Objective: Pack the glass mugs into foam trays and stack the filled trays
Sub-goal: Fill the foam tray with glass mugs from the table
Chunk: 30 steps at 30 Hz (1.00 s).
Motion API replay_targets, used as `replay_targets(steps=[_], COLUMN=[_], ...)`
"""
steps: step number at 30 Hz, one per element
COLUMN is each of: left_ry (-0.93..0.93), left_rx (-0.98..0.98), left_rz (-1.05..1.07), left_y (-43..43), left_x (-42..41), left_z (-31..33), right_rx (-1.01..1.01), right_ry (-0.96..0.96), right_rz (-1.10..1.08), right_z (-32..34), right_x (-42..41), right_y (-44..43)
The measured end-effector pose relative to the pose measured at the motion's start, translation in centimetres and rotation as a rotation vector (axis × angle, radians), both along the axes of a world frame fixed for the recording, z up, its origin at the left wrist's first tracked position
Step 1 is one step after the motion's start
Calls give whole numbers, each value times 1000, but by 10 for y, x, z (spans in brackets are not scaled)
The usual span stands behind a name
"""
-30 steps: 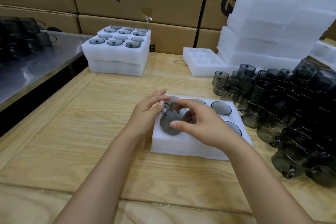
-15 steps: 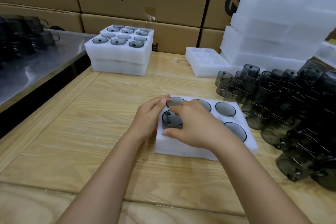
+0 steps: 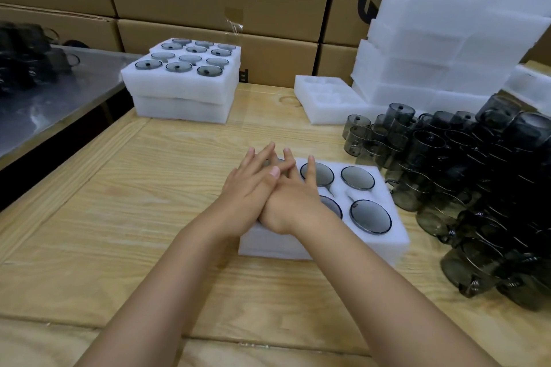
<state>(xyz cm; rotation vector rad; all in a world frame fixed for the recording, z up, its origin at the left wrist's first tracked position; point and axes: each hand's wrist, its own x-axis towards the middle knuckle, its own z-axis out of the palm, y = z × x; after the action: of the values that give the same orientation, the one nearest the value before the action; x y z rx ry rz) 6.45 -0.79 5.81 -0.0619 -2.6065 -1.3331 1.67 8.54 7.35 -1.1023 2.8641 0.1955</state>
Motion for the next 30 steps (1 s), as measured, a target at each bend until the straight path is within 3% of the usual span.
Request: replay_targets(steps=[5,6,9,11,12,15,16,17,19,21,25,27,30], left_ry=[118,154,127,57,14,-48,-54,-35,123,271,135,145,217], left_rx=[118,212,501,555,578,614,555,375,-185,-439,-968,-1056,-1019], left_rz=[27,24,76,101,101,92,113,159,263,218,96,108,113], left_y=[5,6,0,-7,-10,-12,-10,-7,10,48,108,105,85], left_x=[1,1,0,-1,-1,-1,0,2,8,19,23,19,11], left_z=[-5,-6,-8,-11,-12,-11,-7,-3,6,15,-7,-11,-12], right_rx=[-108,-247,-908,-1129,-1171,-1104,-1053,-1037,-1121,-1223,-1476,-1598,-1593], right_ry=[-33,-19,148,361,371,20,-73,-123,-167,-199,-408,-564,-670], right_rz=[-12,-18,-106,-209,-291,-550,-564,-558,-539,-527,-549,-525,-445], right_z=[3,4,7,6,4,-7,-12,-17,-22,-25,-26,-28,-32], right_x=[6,8,16,13,7,-9,-12,-14,-14,-15,-11,-9,-9], right_y=[5,6,28,60,78,123,131,136,139,139,139,141,135])
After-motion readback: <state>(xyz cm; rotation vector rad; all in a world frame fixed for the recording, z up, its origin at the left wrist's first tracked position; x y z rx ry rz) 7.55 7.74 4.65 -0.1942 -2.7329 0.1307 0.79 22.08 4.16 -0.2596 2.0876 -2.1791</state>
